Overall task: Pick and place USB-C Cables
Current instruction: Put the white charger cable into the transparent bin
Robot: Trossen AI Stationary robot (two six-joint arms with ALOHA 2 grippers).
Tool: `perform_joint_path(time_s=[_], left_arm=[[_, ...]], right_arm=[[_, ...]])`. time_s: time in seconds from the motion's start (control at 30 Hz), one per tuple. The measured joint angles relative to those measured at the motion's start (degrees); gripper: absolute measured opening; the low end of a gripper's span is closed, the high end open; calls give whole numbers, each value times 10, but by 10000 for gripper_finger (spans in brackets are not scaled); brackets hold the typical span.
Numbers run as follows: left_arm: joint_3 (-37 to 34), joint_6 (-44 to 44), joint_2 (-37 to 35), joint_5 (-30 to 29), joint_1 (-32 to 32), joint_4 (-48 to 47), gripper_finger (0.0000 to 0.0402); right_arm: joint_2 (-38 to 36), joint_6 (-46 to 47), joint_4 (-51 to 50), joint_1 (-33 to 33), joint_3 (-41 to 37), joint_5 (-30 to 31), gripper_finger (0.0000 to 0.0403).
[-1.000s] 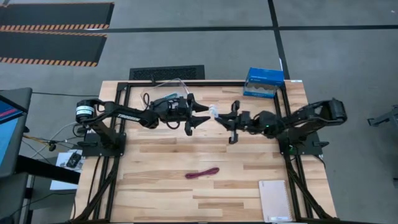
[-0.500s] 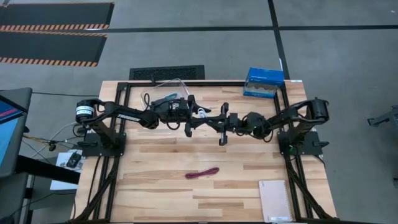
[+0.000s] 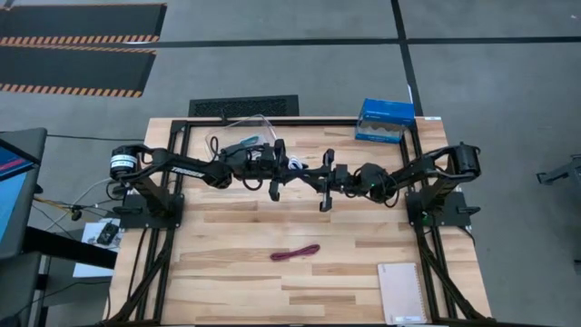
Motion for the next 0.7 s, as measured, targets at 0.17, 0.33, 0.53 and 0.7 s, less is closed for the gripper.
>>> perform_joint_path(time_s=[0.17,0.33,0.53,0.7], left_arm=[[0,0,-1,-4,0,0,7],[0,-8,-1,-19,-1,-1,3],[0,-24,-8,-29,-1,-15,2],[0,-10,-37,-36,0,-64,1]], right_arm=[[0,15,-2,-5,0,1,57],[0,34,-3,-9,0,0,77],[0,33,-5,-10,0,-1,110],[-1,33,-4,-10,-1,-3,161]])
